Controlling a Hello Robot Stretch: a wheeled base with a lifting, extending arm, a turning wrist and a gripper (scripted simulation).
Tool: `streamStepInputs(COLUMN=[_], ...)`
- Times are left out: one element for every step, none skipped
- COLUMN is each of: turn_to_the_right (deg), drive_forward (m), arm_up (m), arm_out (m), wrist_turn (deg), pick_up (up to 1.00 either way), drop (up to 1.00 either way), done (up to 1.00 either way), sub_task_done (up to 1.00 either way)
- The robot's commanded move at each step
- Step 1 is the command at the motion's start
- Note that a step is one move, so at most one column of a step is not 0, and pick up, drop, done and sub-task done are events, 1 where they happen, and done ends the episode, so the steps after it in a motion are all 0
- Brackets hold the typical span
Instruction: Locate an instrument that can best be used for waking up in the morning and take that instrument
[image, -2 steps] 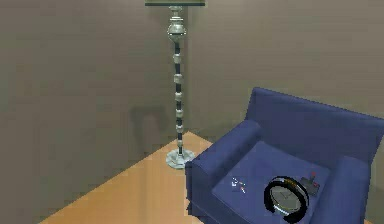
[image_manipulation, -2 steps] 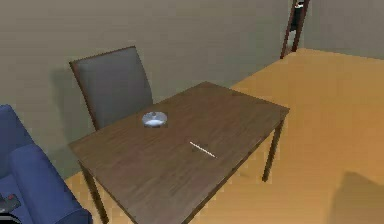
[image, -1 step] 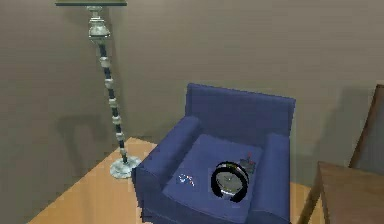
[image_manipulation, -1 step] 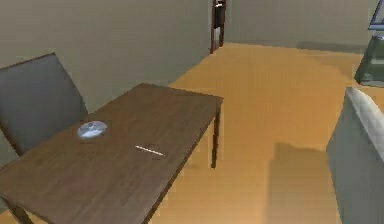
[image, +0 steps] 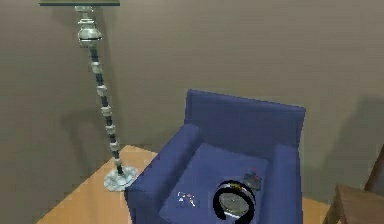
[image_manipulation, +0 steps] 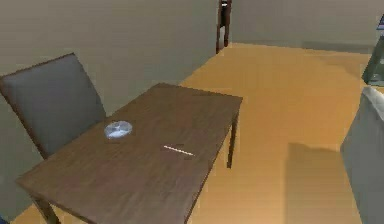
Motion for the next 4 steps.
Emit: streamStepInputs(turn_to_the_right=[-45.0,-27.0,0.0,0.0], drive_forward=[0.0,0.0,0.0,0.0], arm_up=[0.0,0.0,0.48,0.0], arm_out=[0.0,0.0,0.0,0.44], wrist_turn=[0.0,0.0,0.0,0.0], pick_up=[0.0,0.0,0.0,0.0], drop=[0.0,0.0,0.0,0.0], done=[0.0,0.0,0.0,0.0], sub_task_done=[0.0,0.0,0.0,0.0])
